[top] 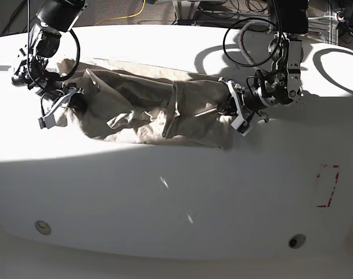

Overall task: Layout the t-shirt on the table in an organized manner, then fold the t-shirt properly
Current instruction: 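Hold the folded end with the left gripper and bring the right gripper inward, then press both grippers together, bunching the shirt into a compact bundle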

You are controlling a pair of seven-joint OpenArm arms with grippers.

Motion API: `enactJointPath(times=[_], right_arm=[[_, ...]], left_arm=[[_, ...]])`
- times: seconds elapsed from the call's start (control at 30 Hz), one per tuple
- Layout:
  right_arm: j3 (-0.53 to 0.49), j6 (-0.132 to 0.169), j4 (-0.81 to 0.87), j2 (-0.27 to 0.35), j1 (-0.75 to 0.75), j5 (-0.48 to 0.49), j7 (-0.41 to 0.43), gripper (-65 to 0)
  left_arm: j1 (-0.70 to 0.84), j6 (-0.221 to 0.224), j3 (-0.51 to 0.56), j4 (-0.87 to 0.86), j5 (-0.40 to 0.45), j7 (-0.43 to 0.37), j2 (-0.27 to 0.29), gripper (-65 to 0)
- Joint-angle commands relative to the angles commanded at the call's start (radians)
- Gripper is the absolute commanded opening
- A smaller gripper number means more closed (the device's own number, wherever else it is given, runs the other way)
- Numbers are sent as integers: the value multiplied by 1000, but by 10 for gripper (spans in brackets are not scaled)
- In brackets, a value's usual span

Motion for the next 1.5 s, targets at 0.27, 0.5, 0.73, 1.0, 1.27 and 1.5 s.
enactJointPath(times=[0.27,0.5,0.73,1.0,1.27,1.5], right_arm=[[-64,0,255,-2,-32,2,-120,-650],[-166,0,290,-3,-40,2,-133,-650],[-249,0,298,-58,-20,2,-133,-650],[-324,0,310,-89,-14,3,-133,-650],[-382,0,311,-114,-6,3,-133,-650],[-454,0,311,-124,26,3,-123,-650]], left_arm=[[-17,0,71,0,0,0,44,-650],[-21,0,155,0,-2,0,84,-650],[-21,0,207,0,0,0,135,-650],[-21,0,207,-2,2,0,161,-650],[-41,0,253,-3,2,-2,161,-650],[-51,0,265,-54,0,-2,160,-650]])
